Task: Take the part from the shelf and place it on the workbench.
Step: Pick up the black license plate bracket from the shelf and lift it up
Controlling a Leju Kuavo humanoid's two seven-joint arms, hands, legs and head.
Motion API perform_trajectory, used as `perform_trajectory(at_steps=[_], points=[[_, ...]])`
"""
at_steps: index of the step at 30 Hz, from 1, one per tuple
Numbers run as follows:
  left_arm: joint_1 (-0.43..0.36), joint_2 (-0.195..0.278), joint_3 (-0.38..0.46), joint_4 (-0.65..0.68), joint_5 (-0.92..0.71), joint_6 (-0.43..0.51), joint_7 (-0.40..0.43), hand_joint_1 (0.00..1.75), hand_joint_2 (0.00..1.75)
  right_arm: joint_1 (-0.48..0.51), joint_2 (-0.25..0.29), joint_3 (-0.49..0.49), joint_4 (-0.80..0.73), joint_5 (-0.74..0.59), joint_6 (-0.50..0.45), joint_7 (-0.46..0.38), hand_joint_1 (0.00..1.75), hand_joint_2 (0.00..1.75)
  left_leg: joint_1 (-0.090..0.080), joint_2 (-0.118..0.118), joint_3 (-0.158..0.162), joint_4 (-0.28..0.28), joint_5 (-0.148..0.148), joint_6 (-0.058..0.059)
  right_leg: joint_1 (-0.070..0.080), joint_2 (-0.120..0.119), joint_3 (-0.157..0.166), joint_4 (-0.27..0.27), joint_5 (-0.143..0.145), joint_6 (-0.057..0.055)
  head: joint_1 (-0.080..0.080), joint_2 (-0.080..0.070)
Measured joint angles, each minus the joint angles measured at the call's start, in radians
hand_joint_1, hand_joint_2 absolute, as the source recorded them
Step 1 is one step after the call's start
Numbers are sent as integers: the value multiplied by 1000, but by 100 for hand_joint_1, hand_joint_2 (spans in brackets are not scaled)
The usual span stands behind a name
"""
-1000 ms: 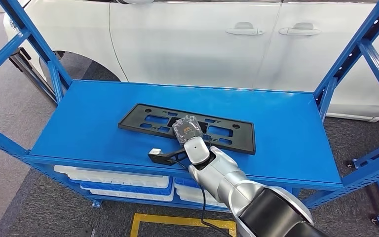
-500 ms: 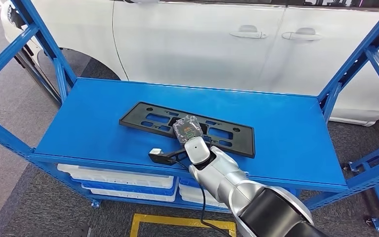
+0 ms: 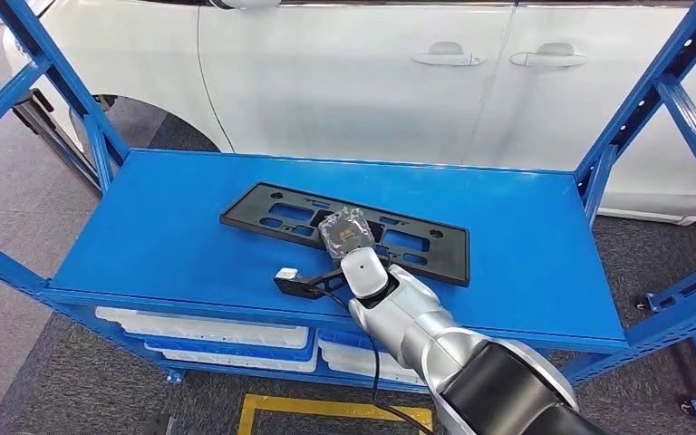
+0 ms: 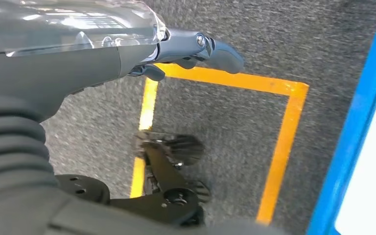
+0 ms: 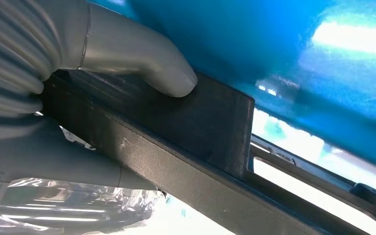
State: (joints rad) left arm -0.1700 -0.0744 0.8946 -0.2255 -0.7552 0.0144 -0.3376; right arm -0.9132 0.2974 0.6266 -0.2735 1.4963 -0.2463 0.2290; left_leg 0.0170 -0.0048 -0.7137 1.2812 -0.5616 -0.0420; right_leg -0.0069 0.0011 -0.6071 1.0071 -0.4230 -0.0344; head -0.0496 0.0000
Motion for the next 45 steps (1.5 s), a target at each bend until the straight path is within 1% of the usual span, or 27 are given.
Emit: perform_trajectory(at_steps=[1, 2, 4, 5, 6, 8, 10, 12, 13, 15, 16, 17, 19, 21, 23, 26, 28, 30, 31, 32, 33, 35, 37, 40, 41, 43, 45], points=[[-1, 0, 0, 0, 0, -4, -7, 0, 175, -1, 0, -1, -2, 2, -14, -3, 164, 175, 0, 0, -11, 16, 5, 0, 1, 0, 0, 1, 0, 0, 0, 0], [-2, 0, 0, 0, 1, -6, -12, 0, 175, -4, 1, -2, -6, 2, -37, -7, 164, 175, 0, 0, -2, -9, 30, 2, 1, 1, 1, 2, -1, 0, 0, 0], [-7, 0, 1, 0, 16, -8, -17, 0, 175, -11, 6, -13, -33, -35, -131, -51, 164, 175, 0, 1, 59, -148, 102, 8, 2, 3, 2, 5, -3, 3, 0, 0], [-9, 0, 4, 0, 30, -11, -18, 0, 175, -13, 9, -32, -68, -98, -204, -116, 164, 175, -2, 2, 88, -214, 128, 13, 4, 5, 0, 7, -4, 6, 0, 0], [-11, 0, 9, 0, 47, -14, -20, 0, 175, -13, 12, -62, -121, -201, -274, -218, 164, 175, -4, 3, 106, -256, 140, 19, 5, 7, -4, 9, -4, 10, 0, 0], [-12, 0, 23, 0, 75, -20, -25, 0, 175, 4, 14, -141, -294, -526, -335, -486, 164, 175, -9, 0, 110, -272, 141, 29, 7, 8, -9, 9, -3, 21, 0, 0], [-7, 0, 34, 0, 85, -17, -13, 0, 175, 42, 7, -211, -533, -955, -237, -688, 164, 175, -4, -6, 110, -277, 146, 41, 8, 2, -8, 13, -13, 34, 0, 0], [4, 2, 41, 0, 76, -8, 25, 0, 175, 88, -8, -264, -774, -1376, -13, -745, 164, 175, 0, -11, 114, -285, 150, 53, 7, -1, -30, 71, -56, 43, 0, 0], [11, 4, 42, 0, 68, -4, 46, 0, 175, 116, -19, -286, -874, -1540, 115, -748, 164, 175, -1, -12, 115, -286, 149, 57, 5, 0, -57, 132, -90, 46, 0, 0], [29, 8, 44, 0, 54, 1, 79, 0, 175, 194, -50, -313, -1050, -1742, 338, -761, 164, 175, -3, -13, 115, -285, 147, 62, 3, 0, -120, 262, -142, 51, 0, 0], [39, 10, 45, 0, 51, 3, 90, 0, 175, 238, -66, -319, -1130, -1786, 417, -773, 164, 175, -5, -13, 115, -283, 145, 63, 3, 0, -137, 293, -146, 51, 0, 0], [48, 12, 46, 0, 49, 6, 97, 0, 175, 277, -80, -322, -1208, -1814, 481, -783, 164, 175, -6, -13, 115, -281, 143, 63, 3, 0, -134, 283, -128, 50, 0, 0], [61, 13, 49, 0, 49, 12, 103, 0, 175, 334, -98, -323, -1332, -1848, 559, -797, 164, 175, -9, -13, 118, -276, 137, 61, 4, -1, -77, 159, -57, 42, 0, 0], [68, 15, 52, 0, 49, 17, 104, 0, 175, 376, -111, -322, -1430, -1863, 593, -805, 164, 175, -13, -12, 118, -270, 130, 55, 8, -1, -21, 44, -14, 32, 0, 0], [74, 17, 53, 0, 47, 21, 102, 0, 175, 407, -121, -322, -1501, -1870, 605, -808, 164, 175, -15, -10, 120, -269, 126, 47, 12, 0, -8, 16, -14, 25, 0, 0], [76, 20, 53, 0, 42, 22, 98, 0, 175, 432, -133, -319, -1563, -1896, 620, -789, 164, 175, -16, -8, 118, -254, 111, 32, 5, -1, -2, 4, -8, 11, 0, 0], [74, 21, 54, 0, 42, 20, 96, 0, 175, 439, -139, -309, -1582, -1932, 635, -758, 164, 175, -12, -5, 83, -169, 58, 20, 1, -2, 2, -2, -5, 4, 0, 0], [73, 21, 55, 0, 42, 19, 95, 0, 175, 458, -145, -292, -1586, -1964, 655, -733, 164, 175, -7, -2, 25, -39, -4, 10, 1, -3, 2, -3, -5, 2, 0, 0], [73, 21, 56, 0, 42, 18, 94, 0, 175, 474, -149, -281, -1585, -1972, 668, -730, 164, 175, -6, -2, 7, 2, -15, 8, 1, -3, 2, -2, -5, 1, 0, 0], [73, 21, 57, 0, 42, 18, 94, 0, 175, 491, -152, -268, -1583, -1971, 682, -735, 164, 175, -6, -2, 5, 7, -8, 7, 1, -3, 2, -2, -5, 1, 0, 0], [73, 21, 58, 0, 43, 18, 93, 0, 175, 509, -156, -255, -1581, -1964, 696, -745, 164, 175, -5, -2, 24, -28, 17, 7, 1, -2, 3, -2, -5, 2, 0, 0], [73, 22, 59, 0, 43, 19, 93, 0, 175, 543, -161, -226, -1579, -1935, 718, -777, 164, 175, -7, -1, 100, -173, 79, 15, 3, -2, 5, -1, -6, 5, 0, 0], [73, 22, 59, 0, 42, 19, 94, 0, 175, 576, -165, -201, -1574, -1897, 729, -812, 164, 175, -11, -2, 150, -273, 109, 28, 5, -2, 7, -1, -5, 13, 0, 0], [78, 23, 60, 0, 41, 19, 94, 0, 175, 633, -172, -168, -1555, -1829, 722, -870, 164, 175, -13, -2, 157, -290, 116, 45, 5, -1, 8, -1, -4, 29, 0, 0], [79, 23, 61, 0, 41, 17, 94, 0, 175, 652, -174, -159, -1549, -1799, 712, -888, 164, 175, -11, -1, 158, -294, 121, 51, 5, -1, 4, 9, -14, 35, 0, 0], [80, 24, 64, 0, 42, 13, 95, 0, 175, 685, -176, -150, -1540, -1734, 692, -912, 164, 175, -7, 0, 157, -301, 130, 62, 3, -1, -26, 82, -69, 43, 0, 0], [82, 25, 72, 0, 43, 10, 98, 0, 175, 709, -177, -148, -1536, -1684, 680, -919, 164, 175, -7, 1, 149, -300, 134, 66, 0, 0, -88, 228, -146, 48, 0, 0]])
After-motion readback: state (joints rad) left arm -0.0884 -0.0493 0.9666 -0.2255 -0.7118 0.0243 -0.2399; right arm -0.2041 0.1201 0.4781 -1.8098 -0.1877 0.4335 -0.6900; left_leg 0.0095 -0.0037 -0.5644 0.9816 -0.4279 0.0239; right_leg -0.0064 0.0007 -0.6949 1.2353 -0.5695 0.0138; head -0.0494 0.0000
